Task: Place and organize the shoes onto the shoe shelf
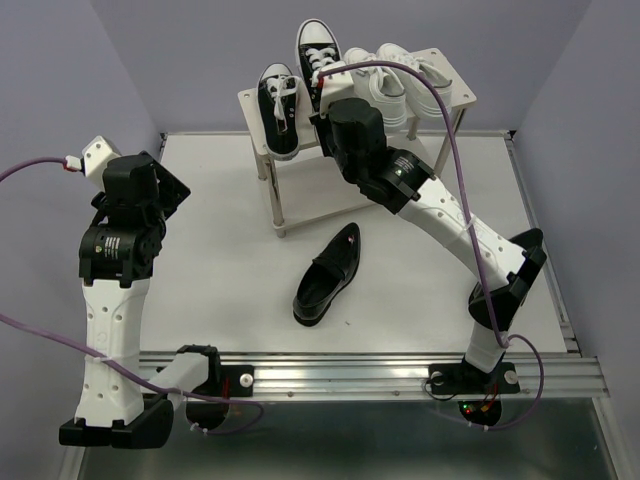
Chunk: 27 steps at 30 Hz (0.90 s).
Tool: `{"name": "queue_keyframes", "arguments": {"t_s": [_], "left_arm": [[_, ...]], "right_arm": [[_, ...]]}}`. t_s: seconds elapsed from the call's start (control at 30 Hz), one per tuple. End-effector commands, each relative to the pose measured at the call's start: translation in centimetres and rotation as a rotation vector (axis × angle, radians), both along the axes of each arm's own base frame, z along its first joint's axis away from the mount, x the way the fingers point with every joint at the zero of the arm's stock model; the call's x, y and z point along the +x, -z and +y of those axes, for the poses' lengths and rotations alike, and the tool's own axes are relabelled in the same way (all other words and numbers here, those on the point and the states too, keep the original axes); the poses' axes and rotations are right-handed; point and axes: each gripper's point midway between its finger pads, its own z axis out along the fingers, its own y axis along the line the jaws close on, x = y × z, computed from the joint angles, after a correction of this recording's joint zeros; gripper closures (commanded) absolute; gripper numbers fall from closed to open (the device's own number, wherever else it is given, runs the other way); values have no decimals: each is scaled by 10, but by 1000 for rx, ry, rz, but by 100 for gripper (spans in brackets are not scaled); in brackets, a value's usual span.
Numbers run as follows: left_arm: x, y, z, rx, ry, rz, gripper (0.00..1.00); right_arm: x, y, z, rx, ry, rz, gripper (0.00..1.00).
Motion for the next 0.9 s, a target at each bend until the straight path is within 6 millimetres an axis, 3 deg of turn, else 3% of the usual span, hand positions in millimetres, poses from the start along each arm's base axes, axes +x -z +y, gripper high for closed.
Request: {"name": "queue_keyframes", "arguments": {"t_s": [0.0,0.13,0.43,0.53,0.6,0.7,0.87], "left_arm": [[1,-6,3,3,-13,-35,21],[2,-7,3,3,-13,-37,21],[3,-8,3,0,-14,-40,21],[2,-7,4,3,-16,-38,21],[3,-4,3,3,-12,-33,20],[6,6,3,16,-6,-11,20],[10,48,2,28,7,93,21]], "right_arm": [[-2,-46,-10,127,27,-98,95],[-5,-53,-12,141,20,-107,75],[-11,-68,-11,170,-18,-123,45],[-17,-78,-13,195,-34,-126,28],[-23,-94,-18,232,-43,-141,23],[-40,-118,-29,282,-74,-164,14],[-73,-151,-66,396,-76,-195,0]]}}
